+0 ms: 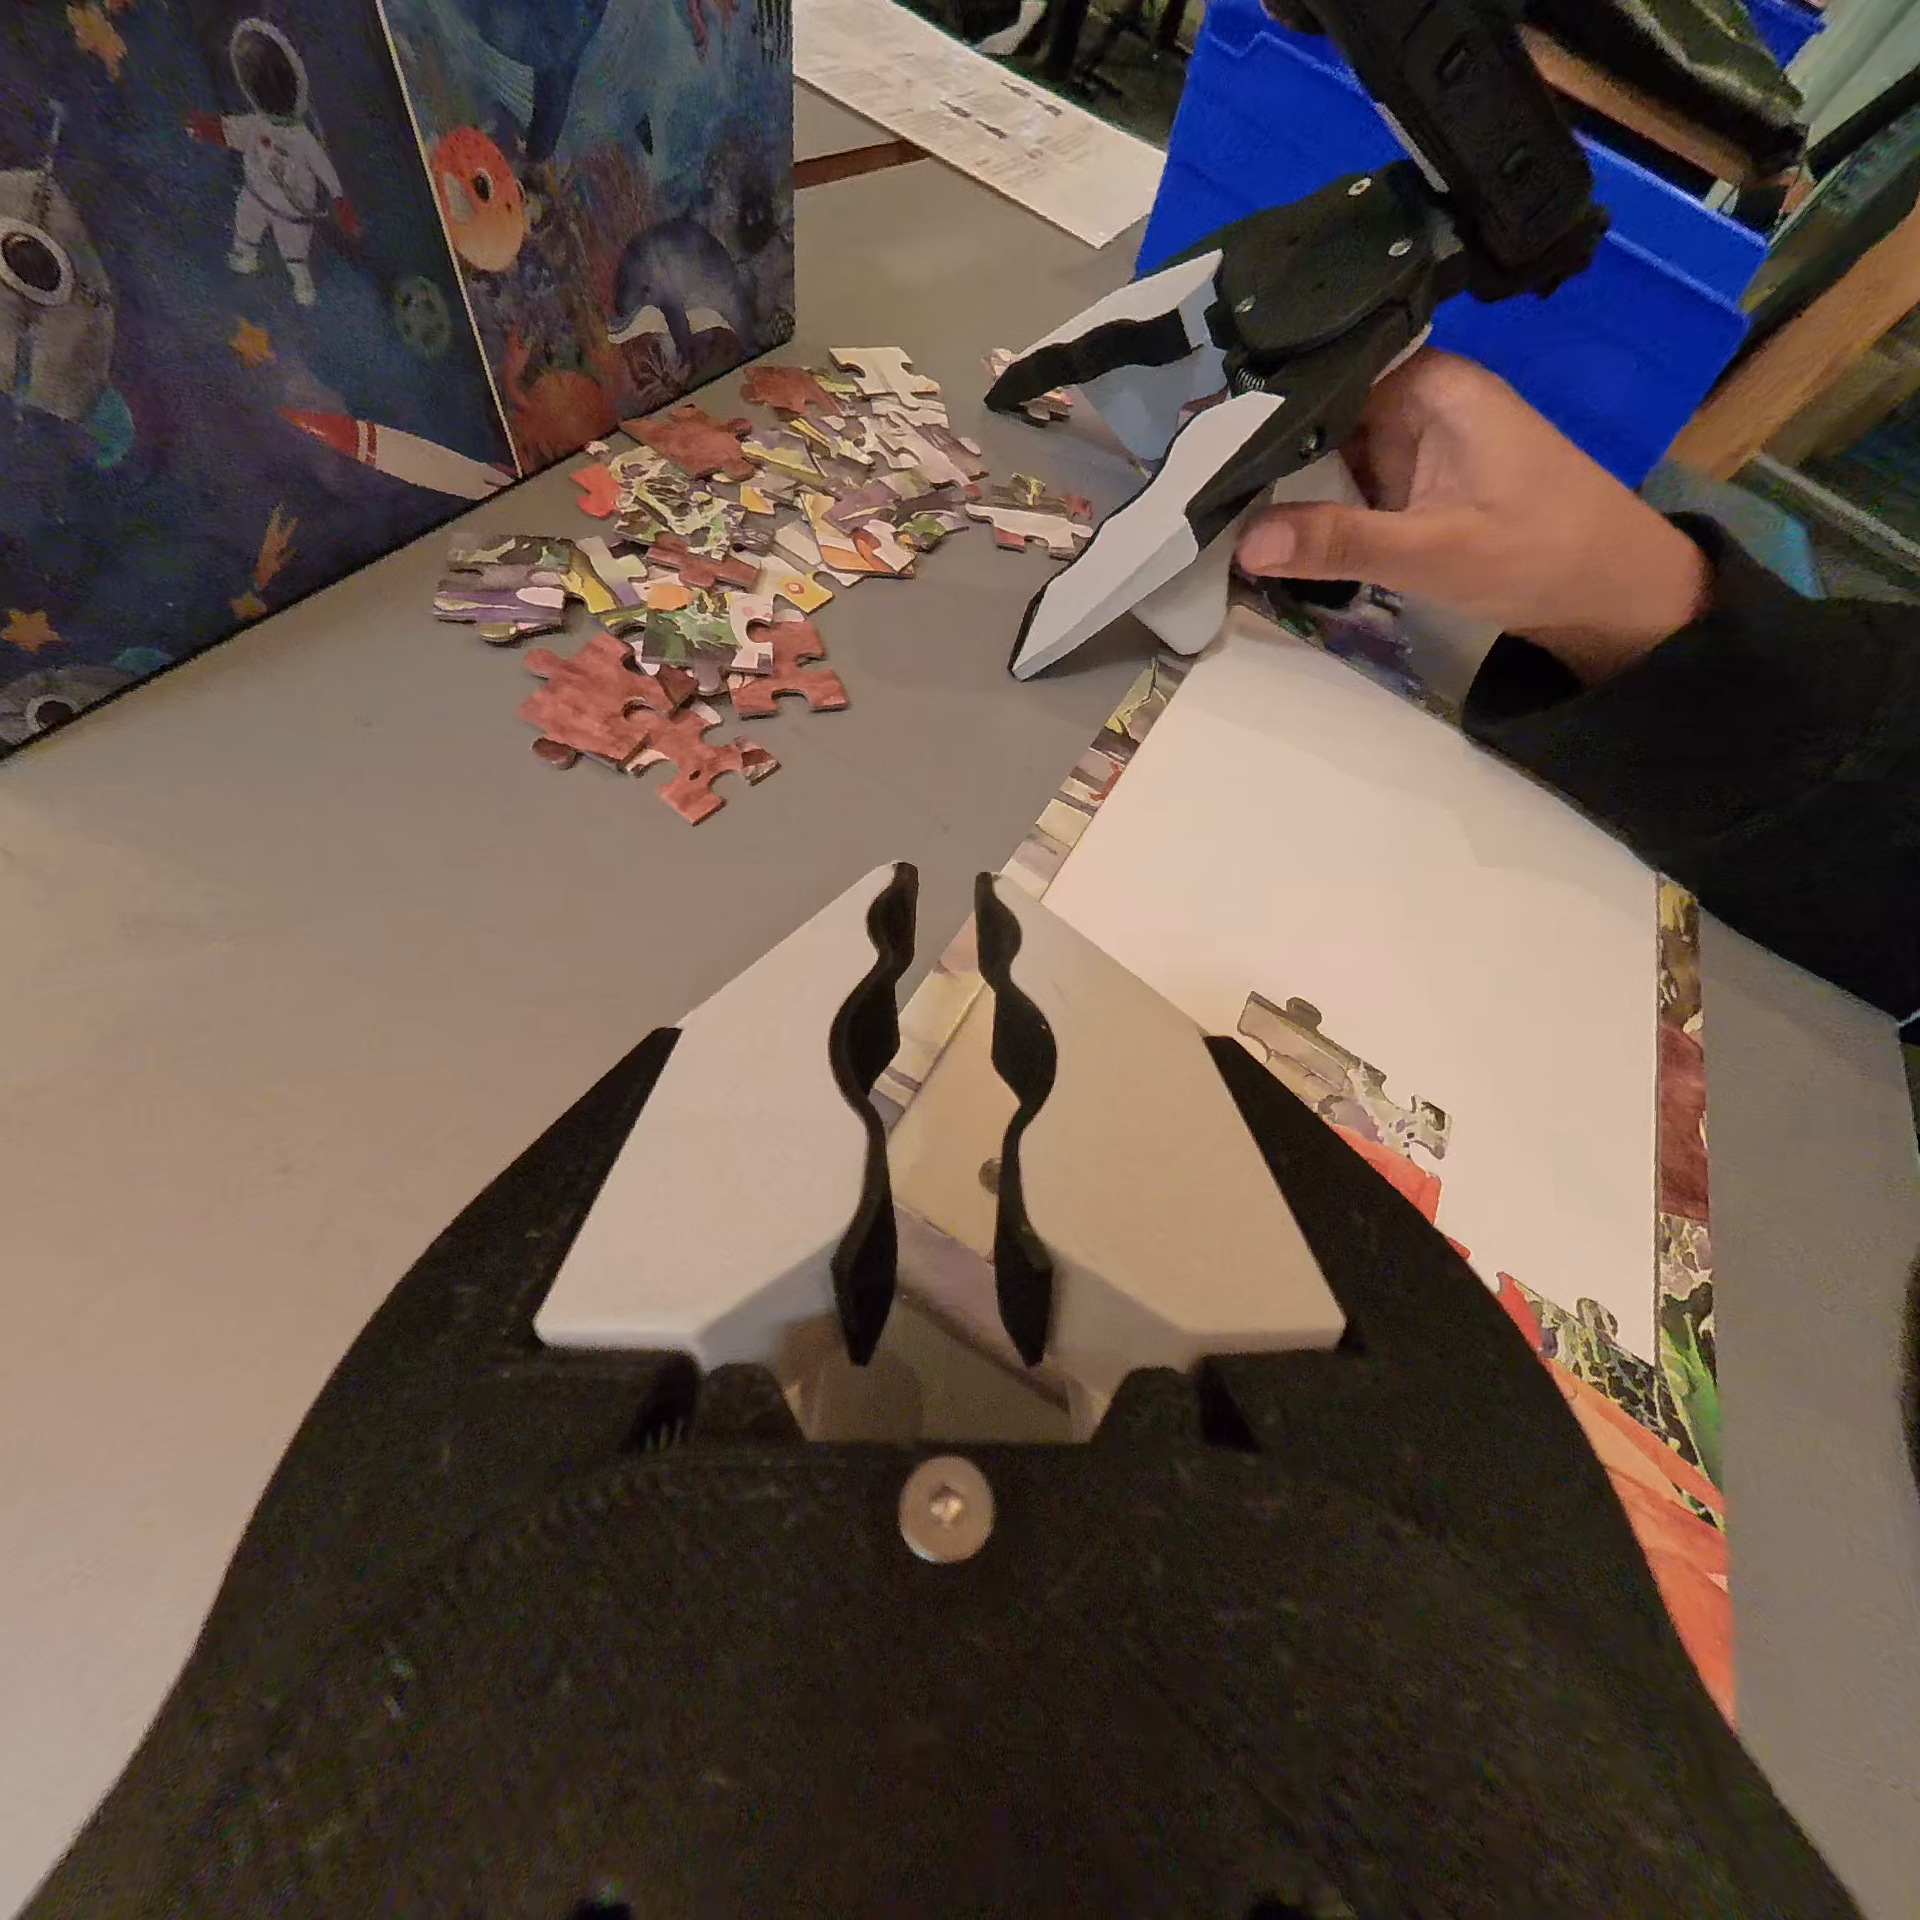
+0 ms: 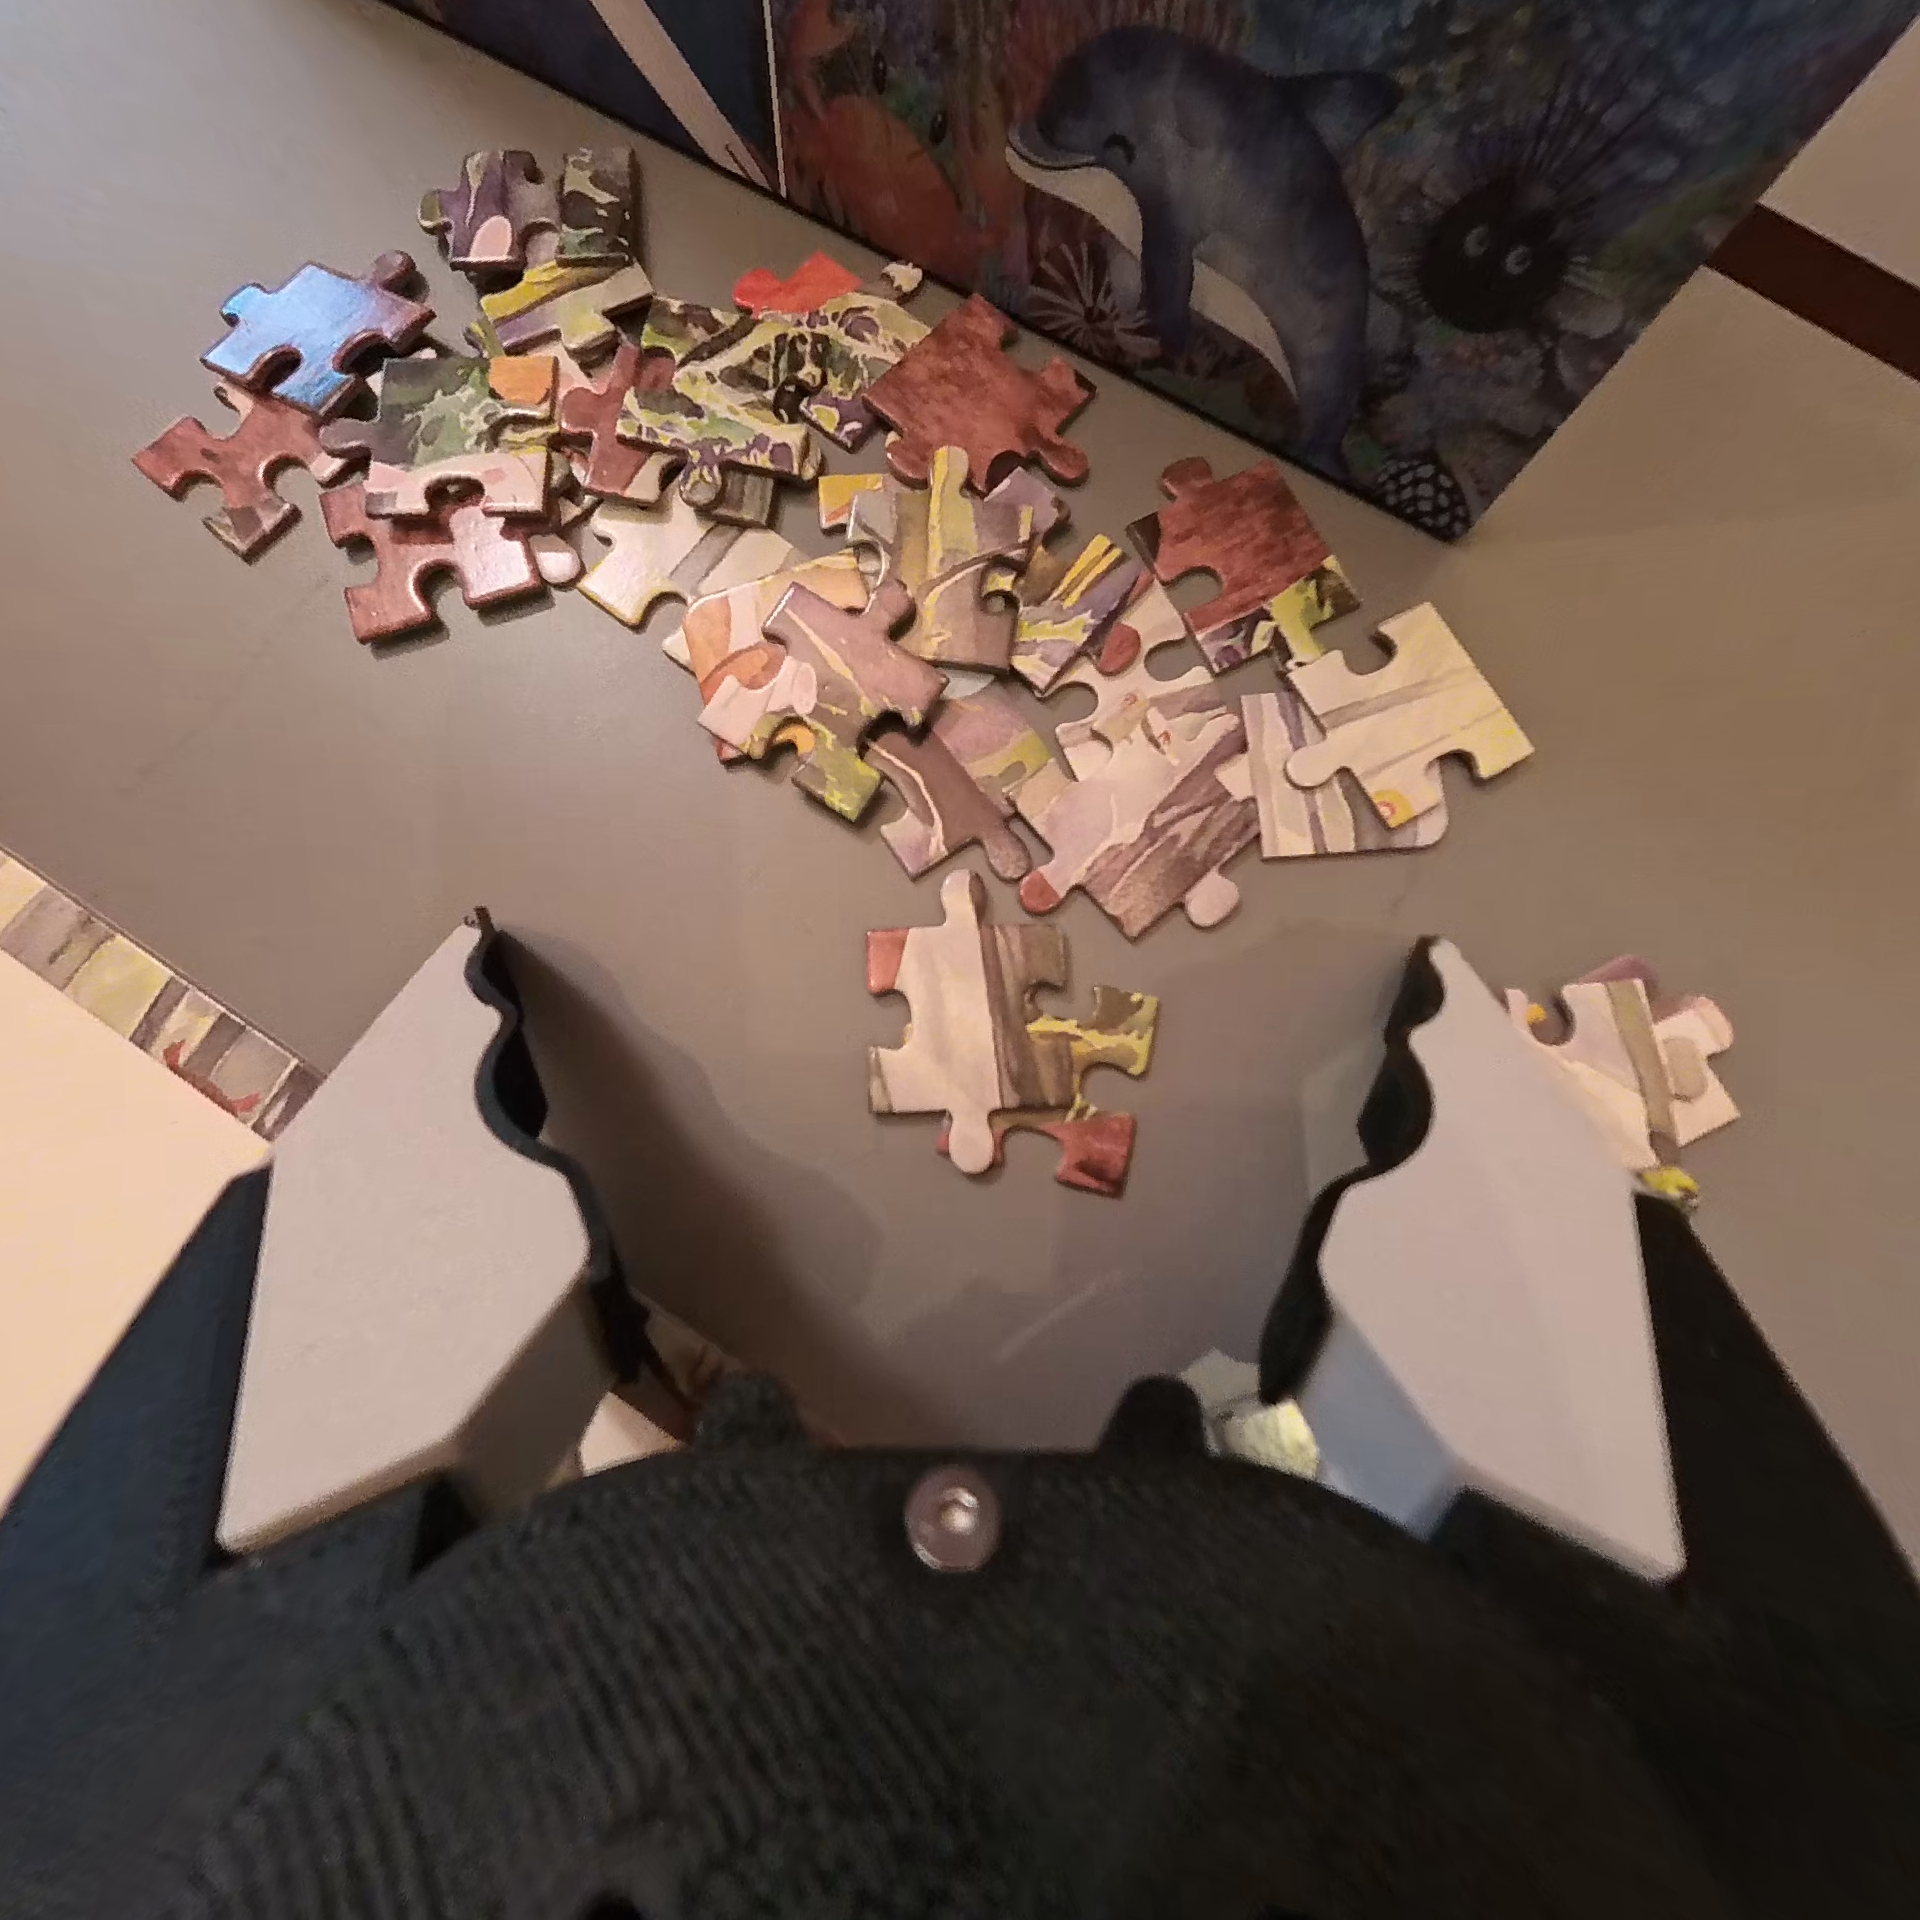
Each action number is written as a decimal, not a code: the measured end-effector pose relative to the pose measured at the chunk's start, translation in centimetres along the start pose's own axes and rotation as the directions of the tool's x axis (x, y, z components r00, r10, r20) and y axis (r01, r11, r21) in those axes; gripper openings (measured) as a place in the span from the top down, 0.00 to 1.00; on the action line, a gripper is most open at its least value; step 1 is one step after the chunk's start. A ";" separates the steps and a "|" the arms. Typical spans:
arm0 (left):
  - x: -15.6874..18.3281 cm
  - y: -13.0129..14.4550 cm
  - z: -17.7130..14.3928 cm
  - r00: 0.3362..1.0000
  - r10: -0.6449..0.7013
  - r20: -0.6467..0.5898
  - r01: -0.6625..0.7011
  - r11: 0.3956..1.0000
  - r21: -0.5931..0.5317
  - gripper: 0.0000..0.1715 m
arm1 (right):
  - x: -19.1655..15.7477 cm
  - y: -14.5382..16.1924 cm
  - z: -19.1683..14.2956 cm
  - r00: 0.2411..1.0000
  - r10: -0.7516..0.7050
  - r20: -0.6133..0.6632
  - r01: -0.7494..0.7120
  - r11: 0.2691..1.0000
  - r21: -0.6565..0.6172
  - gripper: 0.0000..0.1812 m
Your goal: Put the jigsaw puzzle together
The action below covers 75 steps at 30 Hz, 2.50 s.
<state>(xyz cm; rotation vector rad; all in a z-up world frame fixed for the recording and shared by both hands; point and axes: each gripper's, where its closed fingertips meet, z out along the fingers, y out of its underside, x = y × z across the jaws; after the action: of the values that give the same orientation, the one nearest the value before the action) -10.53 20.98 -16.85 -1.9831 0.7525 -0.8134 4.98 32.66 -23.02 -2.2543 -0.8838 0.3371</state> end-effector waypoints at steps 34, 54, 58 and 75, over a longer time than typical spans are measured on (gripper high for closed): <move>-0.1 0.7 0.6 0.999 0.026 0.025 -0.025 0.999 -0.046 0.90 | 4.5 -4.2 -14.6 0.999 -0.027 -0.025 0.036 0.829 0.559 0.67; -0.4 0.8 0.7 1.000 -0.013 0.016 0.014 0.999 -0.047 0.88 | 2.0 -3.7 -11.5 0.989 -0.137 -0.058 0.148 0.871 0.468 0.62; -0.4 0.8 0.7 1.000 -0.016 0.015 0.016 0.999 -0.048 0.87 | 1.8 -3.6 -11.3 0.987 -0.151 -0.061 0.162 0.874 0.458 0.62; -0.5 0.8 0.6 1.000 -0.027 0.012 0.027 0.999 -0.046 0.87 | 1.2 -2.6 -9.9 0.973 -0.186 -0.140 0.224 0.912 0.345 0.65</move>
<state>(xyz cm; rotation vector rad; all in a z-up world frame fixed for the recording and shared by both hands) -10.50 21.25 -17.96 -2.0412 0.7449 -0.8062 9.11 29.87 -14.00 -1.8083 -0.9132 0.2576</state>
